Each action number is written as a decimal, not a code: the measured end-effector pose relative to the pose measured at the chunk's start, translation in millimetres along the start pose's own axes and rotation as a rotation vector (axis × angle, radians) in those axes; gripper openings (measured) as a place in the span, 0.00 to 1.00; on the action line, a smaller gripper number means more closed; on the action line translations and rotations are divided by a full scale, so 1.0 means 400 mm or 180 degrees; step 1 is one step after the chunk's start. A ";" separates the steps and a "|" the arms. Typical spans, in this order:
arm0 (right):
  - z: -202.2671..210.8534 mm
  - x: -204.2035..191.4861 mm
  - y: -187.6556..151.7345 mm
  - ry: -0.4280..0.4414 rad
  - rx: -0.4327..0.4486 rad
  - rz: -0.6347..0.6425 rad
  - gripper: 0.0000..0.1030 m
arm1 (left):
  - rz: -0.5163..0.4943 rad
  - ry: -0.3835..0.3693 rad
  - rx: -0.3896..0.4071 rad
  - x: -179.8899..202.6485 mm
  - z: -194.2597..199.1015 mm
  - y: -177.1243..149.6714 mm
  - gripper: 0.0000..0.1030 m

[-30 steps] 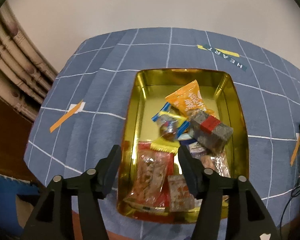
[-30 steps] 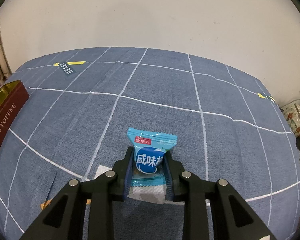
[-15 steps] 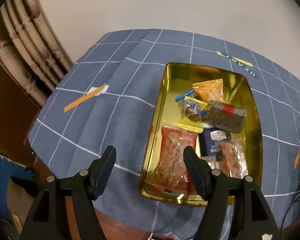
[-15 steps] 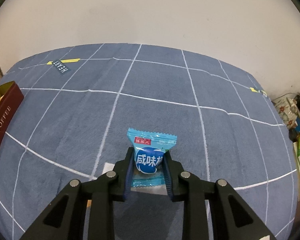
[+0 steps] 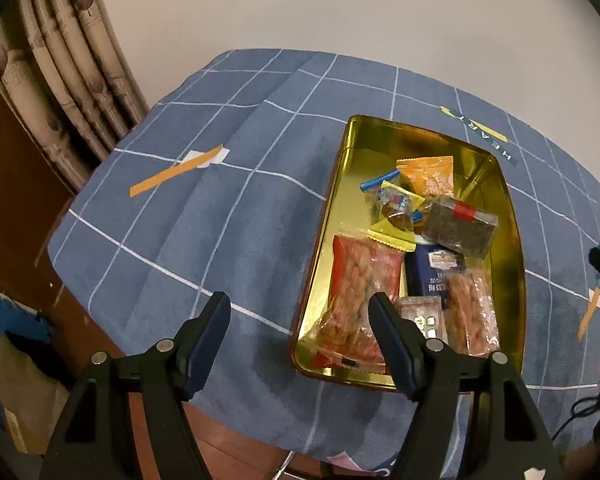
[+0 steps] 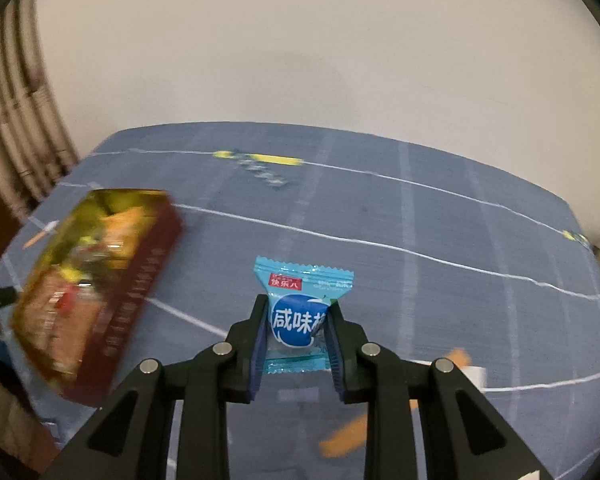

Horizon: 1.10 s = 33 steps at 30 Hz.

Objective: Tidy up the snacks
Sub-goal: 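Carry the light-blue candy packet into the tin and open the right gripper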

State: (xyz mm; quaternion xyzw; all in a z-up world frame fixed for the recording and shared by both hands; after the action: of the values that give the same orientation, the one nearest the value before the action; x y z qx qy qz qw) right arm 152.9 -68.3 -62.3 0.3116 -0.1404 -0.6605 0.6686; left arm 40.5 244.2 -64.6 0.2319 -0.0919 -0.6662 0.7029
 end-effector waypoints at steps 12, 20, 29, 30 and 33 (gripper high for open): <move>0.001 -0.327 -0.049 0.0514 -0.0138 0.0495 0.26 | 0.0111 0.0107 -0.0027 -0.028 -0.001 -0.008 0.67; -0.028 -0.432 -0.101 0.0660 -0.0319 0.0689 0.26 | 0.0197 0.0169 -0.0059 -0.050 -0.004 -0.019 0.67; -0.059 -0.484 -0.138 0.0676 -0.0422 0.0803 0.26 | 0.0246 0.0158 -0.0064 -0.056 -0.003 -0.022 0.68; -0.062 -0.486 -0.139 0.0668 -0.0426 0.0817 0.26 | 0.0256 0.0158 -0.0054 -0.058 -0.001 -0.023 0.68; -0.073 -0.489 -0.143 0.0645 -0.0459 0.0826 0.26 | 0.0261 0.0229 -0.0035 -0.064 0.005 -0.031 0.68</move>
State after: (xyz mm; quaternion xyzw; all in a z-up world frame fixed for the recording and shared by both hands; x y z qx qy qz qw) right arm 107.6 132.3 -75.3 0.3069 -0.0637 -0.5422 0.7796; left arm 26.2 268.9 -63.5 0.2478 -0.0722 -0.6286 0.7337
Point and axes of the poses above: each gripper's, at about its wrist camera, not at the fingertips, and z roughly against the way its jaws point, x to its right, y to its top, the point moved 8 cm from there along -z, roughly the way its jaws point, and after that the axes turned 15 degrees about -z, right-handed, at the moved point
